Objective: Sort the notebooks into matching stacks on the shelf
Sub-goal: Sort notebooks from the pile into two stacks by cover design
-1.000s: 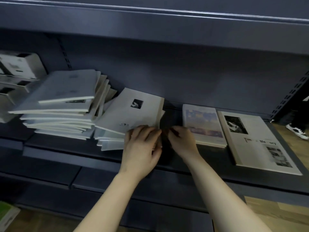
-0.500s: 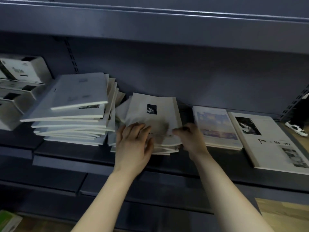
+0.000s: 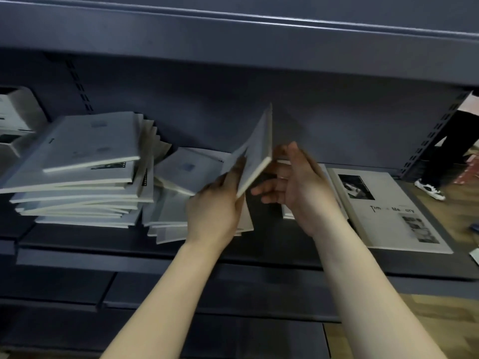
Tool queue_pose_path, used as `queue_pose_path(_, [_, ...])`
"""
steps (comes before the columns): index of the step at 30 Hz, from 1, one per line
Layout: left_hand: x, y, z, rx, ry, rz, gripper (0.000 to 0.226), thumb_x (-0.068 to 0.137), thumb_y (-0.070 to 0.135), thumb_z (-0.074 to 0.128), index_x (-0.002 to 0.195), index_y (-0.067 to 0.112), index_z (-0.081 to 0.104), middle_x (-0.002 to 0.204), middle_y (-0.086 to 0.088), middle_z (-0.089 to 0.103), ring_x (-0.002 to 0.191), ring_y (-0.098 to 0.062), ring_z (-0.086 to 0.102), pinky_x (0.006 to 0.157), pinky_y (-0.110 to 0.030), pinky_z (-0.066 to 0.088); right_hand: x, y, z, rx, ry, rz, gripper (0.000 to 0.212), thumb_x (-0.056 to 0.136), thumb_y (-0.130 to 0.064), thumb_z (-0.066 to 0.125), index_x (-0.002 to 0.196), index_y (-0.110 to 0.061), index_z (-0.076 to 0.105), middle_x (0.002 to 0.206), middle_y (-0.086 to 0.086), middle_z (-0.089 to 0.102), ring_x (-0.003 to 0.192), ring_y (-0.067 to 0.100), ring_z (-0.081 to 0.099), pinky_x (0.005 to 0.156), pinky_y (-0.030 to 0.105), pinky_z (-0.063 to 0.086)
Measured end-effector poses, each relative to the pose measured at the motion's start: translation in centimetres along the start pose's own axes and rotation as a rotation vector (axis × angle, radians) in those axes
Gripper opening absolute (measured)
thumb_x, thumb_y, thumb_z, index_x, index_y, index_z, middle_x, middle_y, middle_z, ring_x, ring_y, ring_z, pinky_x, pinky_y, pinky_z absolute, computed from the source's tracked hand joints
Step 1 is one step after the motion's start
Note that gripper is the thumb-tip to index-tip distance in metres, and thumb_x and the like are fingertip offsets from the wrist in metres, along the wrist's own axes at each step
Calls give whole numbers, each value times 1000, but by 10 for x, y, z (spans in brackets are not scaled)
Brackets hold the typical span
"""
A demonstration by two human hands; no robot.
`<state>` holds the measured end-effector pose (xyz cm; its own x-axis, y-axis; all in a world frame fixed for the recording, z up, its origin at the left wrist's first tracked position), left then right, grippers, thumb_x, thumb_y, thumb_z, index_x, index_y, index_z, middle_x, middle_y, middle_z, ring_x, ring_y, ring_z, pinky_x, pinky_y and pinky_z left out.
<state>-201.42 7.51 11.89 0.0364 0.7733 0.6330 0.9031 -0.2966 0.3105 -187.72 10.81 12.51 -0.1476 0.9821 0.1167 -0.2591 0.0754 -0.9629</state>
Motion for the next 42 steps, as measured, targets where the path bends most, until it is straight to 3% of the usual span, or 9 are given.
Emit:
queue_pose_path(3, [-2,-8,-6,-268,165,-128,41,96,32,44,128,8,53,88,-12,69,74,-30,67,60,-37,53,-3,18,-11,-192,130,67,33,96,-46,48,104,-15,59,89,8,73,63,17,67,48,24,50])
queue_pose_path(6, [-10,-10,-6,-568,353,-264,40,96,30,46,125,4,47,103,7,64,88,2,61,71,-11,47,-14,50,-20,-372,140,176,27,90,-47,60,104,-24,59,91,-6,70,80,10,68,55,17,53])
queue_pose_path(15, [-26,12,5,-969,571,-314,49,97,12,52,124,49,35,119,37,52,115,6,53,88,-9,43,-27,68,-21,175,16,234,15,91,-16,64,105,-15,67,102,8,75,90,21,73,66,39,59])
queue_pose_path(18, [-28,18,11,-966,554,-323,54,95,11,54,126,50,32,121,37,51,116,5,52,88,-9,44,-28,69,-34,177,47,209,18,90,-7,63,104,-17,67,104,7,74,94,23,72,71,42,60])
queue_pose_path(24, [-34,23,34,-1003,504,-329,70,83,7,70,136,7,24,123,32,51,118,-1,52,90,-13,46,-25,60,-74,146,138,146,26,85,5,62,109,-5,67,109,15,72,98,28,70,75,34,58])
queue_pose_path(30, [-38,39,52,-1074,402,-393,67,71,18,79,119,26,33,117,22,57,109,-3,59,81,-15,50,-24,55,-119,28,261,230,31,75,5,69,105,-2,67,102,15,74,97,32,70,89,47,55])
queue_pose_path(34, [-40,52,66,-1178,338,-444,69,70,26,76,125,21,34,120,8,56,109,-6,59,81,-15,50,-25,45,-146,-53,305,201,19,72,9,64,87,-1,70,86,15,75,80,32,70,72,38,56])
queue_pose_path(37, [-38,58,72,-1144,302,-414,64,74,13,71,124,36,38,116,21,56,110,-2,57,84,-13,47,-26,33,-161,-182,304,118,25,74,7,61,87,-10,74,84,5,76,77,22,73,58,26,55])
queue_pose_path(42, [-38,77,87,-1037,145,-367,67,81,12,73,136,25,36,120,29,55,114,5,54,87,-8,45,-34,18,-180,-240,266,-35,34,85,6,56,107,-16,71,99,1,75,91,17,71,72,26,57])
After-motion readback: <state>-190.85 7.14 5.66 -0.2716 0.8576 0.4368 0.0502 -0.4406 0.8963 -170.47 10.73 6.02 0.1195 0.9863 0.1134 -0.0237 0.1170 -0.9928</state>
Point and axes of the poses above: each hand's wrist, its own x-axis towards the middle knuckle, its own z-axis out of the palm, y = z × x, the point moved 7 cm from there along x, towards the middle knuckle
